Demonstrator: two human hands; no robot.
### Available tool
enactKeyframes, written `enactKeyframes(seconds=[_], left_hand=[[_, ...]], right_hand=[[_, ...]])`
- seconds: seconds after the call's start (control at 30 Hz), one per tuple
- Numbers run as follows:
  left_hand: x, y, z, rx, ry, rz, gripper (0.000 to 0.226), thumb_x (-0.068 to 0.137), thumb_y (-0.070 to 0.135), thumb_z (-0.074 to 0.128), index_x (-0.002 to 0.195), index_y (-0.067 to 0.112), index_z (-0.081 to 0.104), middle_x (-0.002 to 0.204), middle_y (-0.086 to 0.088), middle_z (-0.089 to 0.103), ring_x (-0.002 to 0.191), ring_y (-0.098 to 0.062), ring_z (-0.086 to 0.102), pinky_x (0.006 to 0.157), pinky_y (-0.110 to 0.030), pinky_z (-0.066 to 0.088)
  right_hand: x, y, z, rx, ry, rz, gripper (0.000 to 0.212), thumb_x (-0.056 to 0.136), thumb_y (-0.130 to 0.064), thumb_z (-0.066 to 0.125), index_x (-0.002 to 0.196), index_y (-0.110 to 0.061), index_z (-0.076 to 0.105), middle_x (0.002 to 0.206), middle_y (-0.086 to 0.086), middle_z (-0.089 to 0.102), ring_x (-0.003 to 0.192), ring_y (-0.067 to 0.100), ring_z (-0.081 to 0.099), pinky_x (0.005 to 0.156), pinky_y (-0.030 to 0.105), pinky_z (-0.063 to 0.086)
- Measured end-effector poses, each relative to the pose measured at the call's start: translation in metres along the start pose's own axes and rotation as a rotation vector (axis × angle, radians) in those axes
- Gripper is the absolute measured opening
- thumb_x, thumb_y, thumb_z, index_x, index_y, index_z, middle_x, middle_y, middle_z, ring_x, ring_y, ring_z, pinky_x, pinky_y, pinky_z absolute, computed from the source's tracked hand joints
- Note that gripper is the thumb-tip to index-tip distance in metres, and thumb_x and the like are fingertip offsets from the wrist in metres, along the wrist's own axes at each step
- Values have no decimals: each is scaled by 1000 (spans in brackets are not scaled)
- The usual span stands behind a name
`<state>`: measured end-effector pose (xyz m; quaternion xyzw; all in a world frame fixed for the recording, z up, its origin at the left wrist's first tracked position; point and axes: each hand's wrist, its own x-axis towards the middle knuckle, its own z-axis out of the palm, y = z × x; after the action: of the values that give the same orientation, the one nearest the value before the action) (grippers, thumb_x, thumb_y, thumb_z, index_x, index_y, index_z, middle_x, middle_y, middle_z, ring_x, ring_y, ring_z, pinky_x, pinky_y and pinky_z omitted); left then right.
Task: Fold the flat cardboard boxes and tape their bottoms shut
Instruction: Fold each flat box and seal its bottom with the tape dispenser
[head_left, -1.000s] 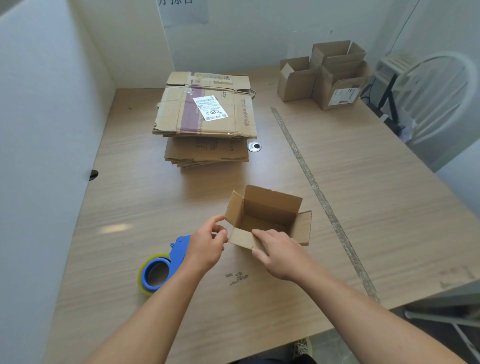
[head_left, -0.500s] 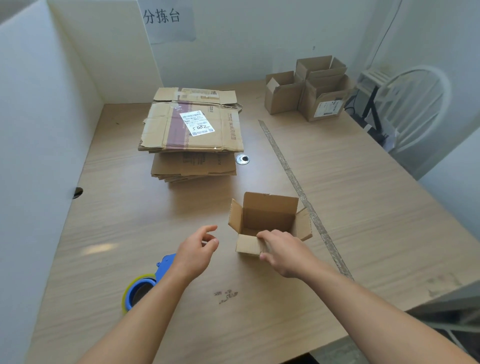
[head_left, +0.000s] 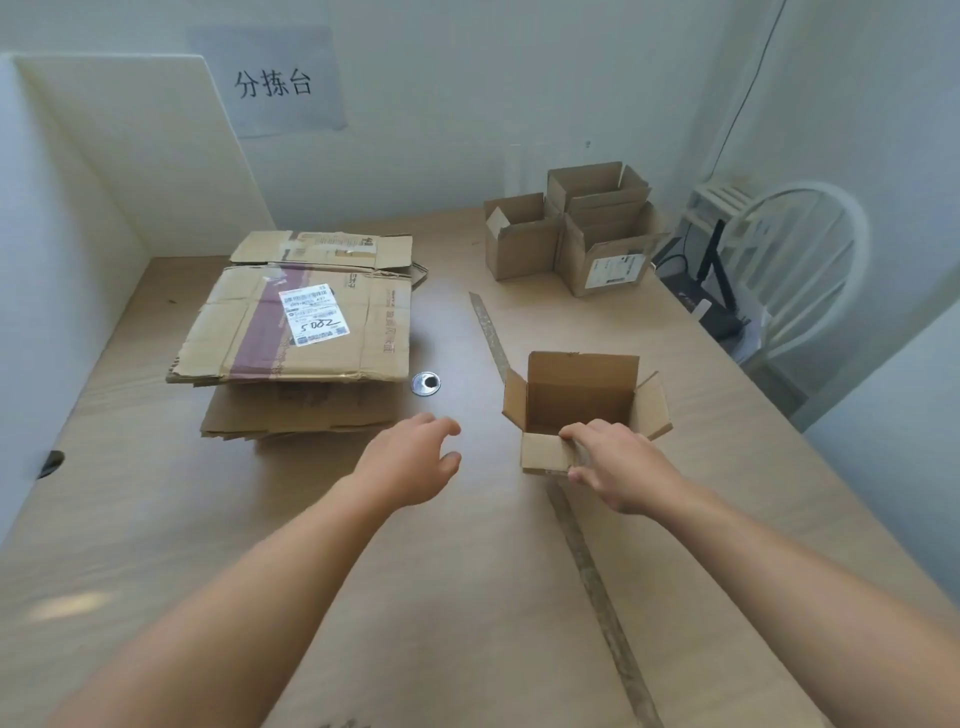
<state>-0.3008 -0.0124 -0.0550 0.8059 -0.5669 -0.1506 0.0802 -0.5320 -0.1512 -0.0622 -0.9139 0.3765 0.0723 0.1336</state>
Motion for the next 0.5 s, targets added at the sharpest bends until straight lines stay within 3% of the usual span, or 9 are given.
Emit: enactKeyframes(seconds=[0.1, 0.23, 0.5], left_hand=[[52, 17, -8, 218, -30, 2, 41, 98, 37, 43, 137, 27, 48, 136, 3, 50, 120, -23, 50, 88, -36, 42], [119, 32, -17, 444, -72, -21, 37, 98, 37, 41, 130, 22, 51, 125, -1, 53, 112, -25, 51, 82, -35, 37], [221, 27, -30, 589, -118, -104, 32, 97, 32, 40, 124, 21, 52, 121, -2, 53, 112, -26, 51, 87, -37, 38]], right_hand=[[50, 37, -23, -28, 3, -67, 45, 99, -37, 53, 142, -31, 40, 134, -3, 49, 120, 24, 48, 101, 38, 37], [124, 73, -46, -69, 5, -176, 46, 99, -37, 53, 142, -30, 41, 134, -2, 50, 120, 25, 48, 101, 38, 38], [255, 107, -58, -85, 9, -290, 47, 97, -37, 56, 141, -29, 42, 135, 0, 50, 117, 26, 49, 99, 38, 38]])
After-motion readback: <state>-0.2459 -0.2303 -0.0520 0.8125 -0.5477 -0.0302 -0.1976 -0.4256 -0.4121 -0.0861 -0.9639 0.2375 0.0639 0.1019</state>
